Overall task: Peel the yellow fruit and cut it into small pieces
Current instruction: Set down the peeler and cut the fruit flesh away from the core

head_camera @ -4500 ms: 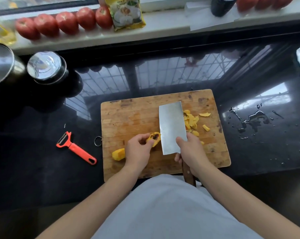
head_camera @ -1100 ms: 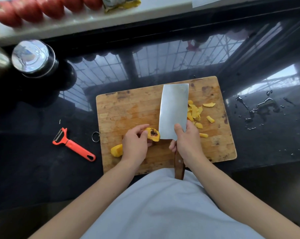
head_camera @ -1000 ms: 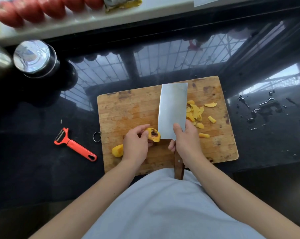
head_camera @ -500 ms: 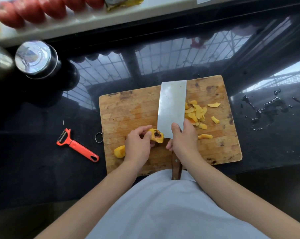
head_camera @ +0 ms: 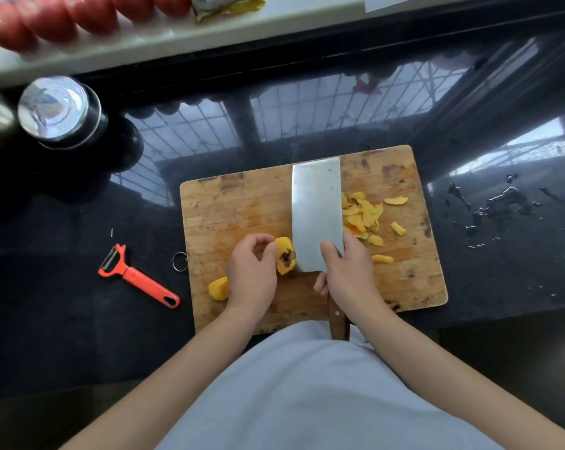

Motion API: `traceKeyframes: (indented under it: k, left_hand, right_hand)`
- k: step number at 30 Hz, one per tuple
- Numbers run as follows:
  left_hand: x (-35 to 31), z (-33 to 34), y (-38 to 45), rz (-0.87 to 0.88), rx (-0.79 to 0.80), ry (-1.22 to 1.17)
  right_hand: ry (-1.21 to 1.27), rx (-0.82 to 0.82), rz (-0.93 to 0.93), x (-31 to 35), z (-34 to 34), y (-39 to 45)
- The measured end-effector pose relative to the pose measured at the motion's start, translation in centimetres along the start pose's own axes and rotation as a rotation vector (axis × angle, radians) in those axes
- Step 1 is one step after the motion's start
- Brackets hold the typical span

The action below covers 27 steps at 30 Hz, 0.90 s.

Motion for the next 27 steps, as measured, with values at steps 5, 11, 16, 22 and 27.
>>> traceKeyframes:
  k: [5, 11, 16, 22, 27]
  left_hand:
    - [-1.5, 4.0, -2.7, 0.312, 0.291, 0.321]
    - [-1.6, 4.1, -2.1, 0.521, 0.274, 0.442]
    - [-1.6, 3.1, -1.7, 0.556, 0.186, 0.347]
    - [-1.5, 2.2, -1.0, 0.496, 0.154, 0.235]
    - [-1.2, 1.9, -0.5, 0.401, 0.16, 0.162]
  right_hand:
    - [-0.068, -0.047, -0.025, 0.1, -3.1, 0.0]
    - [-0.071, -0.09, -0.062, 0.4, -5.1, -0.1]
    - [-0.031, -0.063, -0.111, 0.6, -4.0, -0.6]
    - [-0.025, -0.107, -0.15, 1.5, -3.1, -1.3]
    - [-0.024, -0.134, -0.178, 2.6, -2.4, -1.3]
Point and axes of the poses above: each hand's wrist, its own y-axis towards the middle knuckle, its own z-axis out of the palm, x = y × z, the point moved 8 cm from there along y, towards the middle knuckle, and after that the axes turned 6 degrees about -x, right-handed, at the moved point
